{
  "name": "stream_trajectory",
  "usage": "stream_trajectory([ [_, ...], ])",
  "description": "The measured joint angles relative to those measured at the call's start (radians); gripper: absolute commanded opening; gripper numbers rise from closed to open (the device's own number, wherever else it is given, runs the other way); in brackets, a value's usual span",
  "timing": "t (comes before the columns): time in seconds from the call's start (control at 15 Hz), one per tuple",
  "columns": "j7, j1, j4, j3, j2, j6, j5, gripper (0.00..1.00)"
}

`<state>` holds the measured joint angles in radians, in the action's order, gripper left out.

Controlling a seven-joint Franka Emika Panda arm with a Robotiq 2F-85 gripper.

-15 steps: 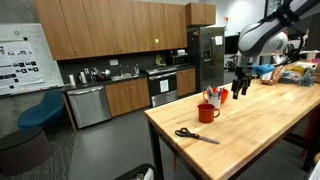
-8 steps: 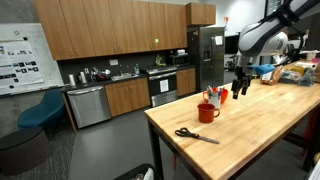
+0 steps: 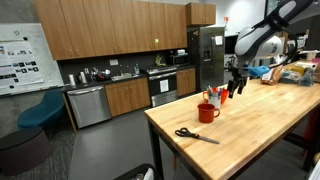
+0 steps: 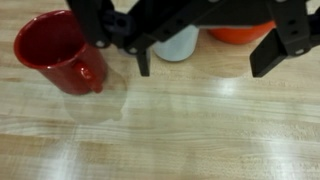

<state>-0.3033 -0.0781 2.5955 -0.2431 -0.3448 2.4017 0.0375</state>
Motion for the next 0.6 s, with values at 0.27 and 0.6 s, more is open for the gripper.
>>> stream_trajectory([
  [0.27, 0.000, -0.016, -0.049, 0.000, 0.081, 0.074, 0.002, 1.00],
  [0.6, 0.003, -0.060, -0.098, 0.000, 0.172, 0.134, 0.007, 1.00],
])
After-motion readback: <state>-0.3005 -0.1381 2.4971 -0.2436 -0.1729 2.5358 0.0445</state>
